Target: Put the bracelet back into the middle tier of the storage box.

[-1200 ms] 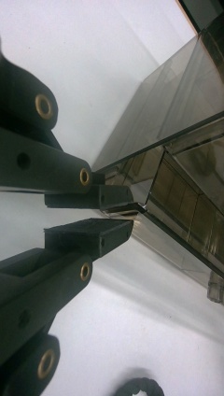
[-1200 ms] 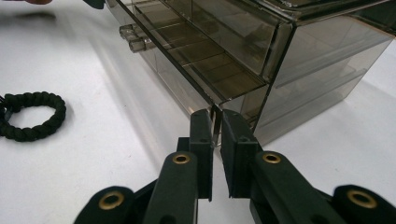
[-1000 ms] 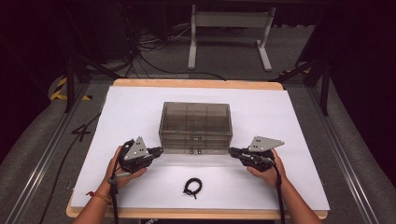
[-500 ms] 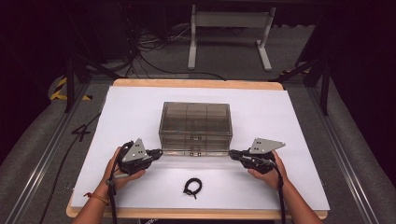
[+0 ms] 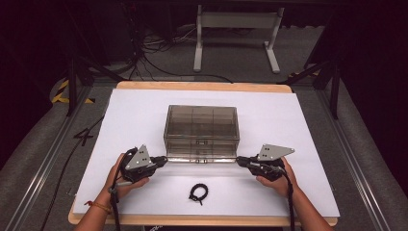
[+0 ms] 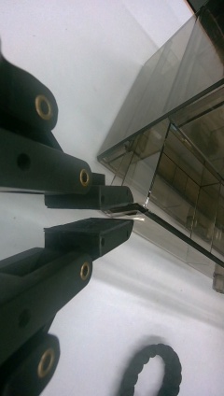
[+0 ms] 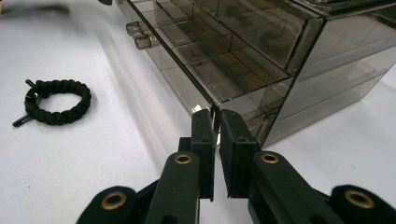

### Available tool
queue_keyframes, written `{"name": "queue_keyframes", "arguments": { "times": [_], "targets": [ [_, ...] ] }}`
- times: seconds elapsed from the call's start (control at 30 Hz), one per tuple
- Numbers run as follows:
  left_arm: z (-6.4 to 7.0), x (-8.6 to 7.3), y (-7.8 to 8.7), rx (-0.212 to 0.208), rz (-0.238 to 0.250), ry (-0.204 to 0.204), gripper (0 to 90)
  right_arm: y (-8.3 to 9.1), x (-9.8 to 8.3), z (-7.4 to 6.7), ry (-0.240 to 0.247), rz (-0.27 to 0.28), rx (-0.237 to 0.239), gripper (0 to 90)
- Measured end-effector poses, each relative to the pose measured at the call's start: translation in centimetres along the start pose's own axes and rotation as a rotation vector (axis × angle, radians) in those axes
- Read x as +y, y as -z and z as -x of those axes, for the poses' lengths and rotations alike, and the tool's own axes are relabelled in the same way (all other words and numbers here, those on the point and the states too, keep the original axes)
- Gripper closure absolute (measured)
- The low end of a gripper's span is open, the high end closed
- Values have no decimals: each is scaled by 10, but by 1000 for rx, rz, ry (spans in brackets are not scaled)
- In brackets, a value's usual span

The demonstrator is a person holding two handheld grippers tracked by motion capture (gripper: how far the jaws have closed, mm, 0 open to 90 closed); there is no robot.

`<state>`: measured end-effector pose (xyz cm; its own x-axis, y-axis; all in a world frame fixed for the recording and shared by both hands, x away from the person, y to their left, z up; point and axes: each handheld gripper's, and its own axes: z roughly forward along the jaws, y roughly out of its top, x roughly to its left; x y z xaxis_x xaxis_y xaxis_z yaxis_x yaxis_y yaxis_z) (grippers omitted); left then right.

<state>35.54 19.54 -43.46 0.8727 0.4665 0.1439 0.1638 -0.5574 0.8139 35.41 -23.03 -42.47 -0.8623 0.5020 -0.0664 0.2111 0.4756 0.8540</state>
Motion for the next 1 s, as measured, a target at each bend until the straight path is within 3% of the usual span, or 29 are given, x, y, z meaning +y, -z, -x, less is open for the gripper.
{"name": "queue_keyframes", "arguments": {
  "times": [0.6, 1.0],
  "targets": [
    [4, 1, 4, -16, -34, -39, 830, 3, -2, -5, 27, -10, 24, 867],
    [8, 0, 6, -26, -42, -43, 824, 5, -2, -9, 43, -21, 33, 869]
  ]
}}
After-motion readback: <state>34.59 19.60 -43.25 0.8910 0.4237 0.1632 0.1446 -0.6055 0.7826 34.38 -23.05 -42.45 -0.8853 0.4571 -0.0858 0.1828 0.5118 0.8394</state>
